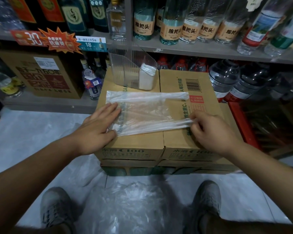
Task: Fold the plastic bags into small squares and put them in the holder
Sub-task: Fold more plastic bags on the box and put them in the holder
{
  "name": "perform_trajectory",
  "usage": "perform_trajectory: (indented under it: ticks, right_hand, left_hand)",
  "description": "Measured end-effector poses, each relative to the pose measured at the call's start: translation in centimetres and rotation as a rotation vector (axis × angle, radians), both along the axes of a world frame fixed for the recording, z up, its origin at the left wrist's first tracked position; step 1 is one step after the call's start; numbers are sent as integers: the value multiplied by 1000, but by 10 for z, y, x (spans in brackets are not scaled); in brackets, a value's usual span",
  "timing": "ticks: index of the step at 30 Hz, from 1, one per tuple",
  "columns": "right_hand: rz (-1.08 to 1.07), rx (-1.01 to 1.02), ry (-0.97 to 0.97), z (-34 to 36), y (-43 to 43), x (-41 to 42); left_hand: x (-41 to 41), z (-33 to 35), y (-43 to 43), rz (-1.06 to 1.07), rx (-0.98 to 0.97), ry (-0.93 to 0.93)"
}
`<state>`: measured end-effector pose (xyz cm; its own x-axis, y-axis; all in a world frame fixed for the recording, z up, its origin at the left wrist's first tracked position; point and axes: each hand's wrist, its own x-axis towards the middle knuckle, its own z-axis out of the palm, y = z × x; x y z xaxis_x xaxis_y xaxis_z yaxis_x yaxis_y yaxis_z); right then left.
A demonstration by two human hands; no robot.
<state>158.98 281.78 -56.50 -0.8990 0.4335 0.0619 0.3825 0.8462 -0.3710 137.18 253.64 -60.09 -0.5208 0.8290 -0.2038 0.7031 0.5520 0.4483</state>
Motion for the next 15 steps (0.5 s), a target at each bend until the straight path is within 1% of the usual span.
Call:
perform_trajectory:
  ticks: [1, 2, 4, 6, 7, 9, 11, 13, 15]
  right_hand:
    - [25, -12, -8, -1, 1, 1]
    - [45, -85, 8, -3, 2, 2]
    - [54, -339, 48, 0, 4, 2]
    - [57, -599, 42, 8, 7, 4]
    - [39, -689, 26, 12, 9, 5]
    - [-34, -801, 7, 19, 15, 6]
    - [-160, -915, 55, 19, 18, 5]
    - [-276, -984, 78, 18, 16, 1]
    - [-345, -1060, 109, 18, 14, -3]
  left_hand:
    - [0, 0, 0, 2, -2, 2]
    - [0, 0, 0, 5, -4, 3]
    - [0, -1, 0, 11, -6, 2]
    - [0, -1, 0, 8, -2, 6]
    - [1, -1, 0, 7, 0, 10]
    - [2, -1, 0, 10, 1, 7]
    - [3, 0, -1, 5, 10, 2]
    - [3, -1, -1, -8, 18, 13]
    - [4, -1, -1, -12, 19, 31]
